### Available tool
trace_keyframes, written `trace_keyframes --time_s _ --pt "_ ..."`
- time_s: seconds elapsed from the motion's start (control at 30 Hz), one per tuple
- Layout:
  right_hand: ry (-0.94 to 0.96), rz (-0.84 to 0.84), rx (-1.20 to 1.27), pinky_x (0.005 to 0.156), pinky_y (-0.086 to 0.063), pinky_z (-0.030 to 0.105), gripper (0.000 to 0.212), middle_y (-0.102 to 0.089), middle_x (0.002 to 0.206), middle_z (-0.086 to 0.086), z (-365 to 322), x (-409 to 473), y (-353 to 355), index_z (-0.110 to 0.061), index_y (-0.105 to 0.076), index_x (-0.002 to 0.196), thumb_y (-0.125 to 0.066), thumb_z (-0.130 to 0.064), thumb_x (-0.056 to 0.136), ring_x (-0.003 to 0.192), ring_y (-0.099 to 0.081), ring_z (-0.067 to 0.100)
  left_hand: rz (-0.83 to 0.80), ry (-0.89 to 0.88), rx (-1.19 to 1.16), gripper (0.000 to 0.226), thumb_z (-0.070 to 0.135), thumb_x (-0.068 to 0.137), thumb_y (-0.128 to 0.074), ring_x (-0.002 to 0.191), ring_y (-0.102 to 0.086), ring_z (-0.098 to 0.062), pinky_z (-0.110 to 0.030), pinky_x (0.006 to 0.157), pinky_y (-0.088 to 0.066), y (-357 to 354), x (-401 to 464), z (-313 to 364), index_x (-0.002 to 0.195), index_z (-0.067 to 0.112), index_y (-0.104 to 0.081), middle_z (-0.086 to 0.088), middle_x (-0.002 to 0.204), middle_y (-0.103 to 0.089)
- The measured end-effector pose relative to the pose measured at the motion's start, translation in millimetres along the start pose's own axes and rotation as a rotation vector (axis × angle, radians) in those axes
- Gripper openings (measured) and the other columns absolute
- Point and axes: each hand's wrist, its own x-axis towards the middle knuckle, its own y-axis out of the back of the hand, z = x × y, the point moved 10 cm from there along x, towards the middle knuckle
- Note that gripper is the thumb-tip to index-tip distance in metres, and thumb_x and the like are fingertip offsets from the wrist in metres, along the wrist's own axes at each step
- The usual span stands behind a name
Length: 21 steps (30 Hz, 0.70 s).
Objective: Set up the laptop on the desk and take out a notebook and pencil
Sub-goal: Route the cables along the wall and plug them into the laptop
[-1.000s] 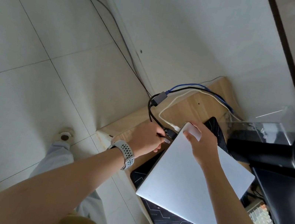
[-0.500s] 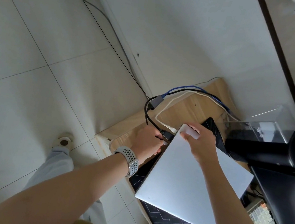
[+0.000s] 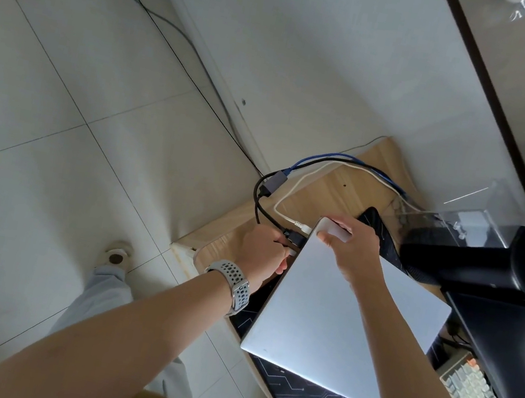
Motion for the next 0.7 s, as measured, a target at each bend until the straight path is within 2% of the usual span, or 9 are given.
trace_keyframes --time_s 0.23,0.3,0.37,0.47,0.57,0.63,0.7 --pt "0.011 -0.019 -0.033 0.089 -0.042 0.026 0.033 -0.067 0.115 0.001 -4.3 -0.1 -0.1 -0.016 -0.066 0.115 -0.072 -0.017 0.082 0.107 -0.057 0.014 -0.081 -0.024 0.101 0.013 0.002 0.091 -0.052 0.05 -0.058 -0.01 -0.014 0.048 -0.048 -0.8 -0.7 5.7 0.091 -0.001 -0.065 -0.008 0.067 -0.064" --pt "0.018 -0.034 -0.066 0.088 -0.042 0.026 0.034 -0.066 0.116 0.002 -4.7 1.3 0.3 -0.017 -0.065 0.115 -0.072 -0.02 0.082 0.111 -0.056 0.017 -0.142 -0.065 0.214 0.01 0.01 0.092 -0.057 0.053 -0.064 -0.011 -0.02 0.057 -0.056 -0.1 -1.8 10.9 0.093 0.004 -0.064 -0.006 0.067 -0.069" --pt "0.024 -0.047 -0.096 0.089 -0.042 0.028 0.035 -0.065 0.118 0.003 -6.7 1.1 0.7 -0.017 -0.064 0.116 -0.071 -0.022 0.082 0.114 -0.055 0.019 -0.195 -0.177 0.426 0.015 0.019 0.092 -0.057 0.059 -0.069 -0.013 -0.029 0.067 -0.059 4.4 -5.5 21.4 0.096 0.007 -0.065 -0.004 0.068 -0.071" --pt "0.044 -0.05 -0.098 0.091 -0.041 0.028 0.035 -0.064 0.119 0.004 -10.1 -1.4 0.7 -0.015 -0.063 0.118 -0.07 -0.021 0.084 0.115 -0.054 0.02 -0.199 -0.266 0.497 0.015 0.02 0.092 -0.057 0.062 -0.068 -0.017 -0.03 0.06 -0.057 21.4 -16.8 34.0 0.104 0.011 -0.063 -0.01 0.077 -0.07" --pt "0.083 -0.065 -0.133 0.088 -0.038 0.025 0.037 -0.064 0.119 0.003 -16.1 -4.5 1.4 -0.014 -0.061 0.12 -0.068 -0.023 0.085 0.112 -0.054 0.017 -0.102 -0.285 0.395 0.018 0.028 0.09 -0.06 0.065 -0.07 -0.018 -0.033 0.061 -0.061 49.2 -23.9 50.5 0.103 0.016 -0.065 -0.008 0.077 -0.071" --pt "0.091 -0.089 -0.162 0.085 -0.038 0.024 0.039 -0.063 0.118 0.003 -19.2 -5.1 2.5 -0.014 -0.06 0.122 -0.067 -0.026 0.086 0.106 -0.054 0.013 0.05 -0.355 0.391 0.024 0.034 0.092 -0.056 0.067 -0.071 -0.016 -0.028 0.06 -0.059 73.4 -23.9 72.0 0.102 0.015 -0.065 -0.004 0.075 -0.071" --pt "0.1 -0.086 -0.154 0.08 -0.041 0.027 0.041 -0.064 0.117 0.004 -25.4 -6.6 8.7 -0.016 -0.058 0.125 -0.066 -0.03 0.087 0.104 -0.057 0.017 0.209 -0.427 0.447 0.032 0.042 0.094 -0.049 0.068 -0.07 -0.015 -0.03 0.064 -0.058 96.3 -25.1 96.6 0.099 0.014 -0.064 -0.001 0.075 -0.071"
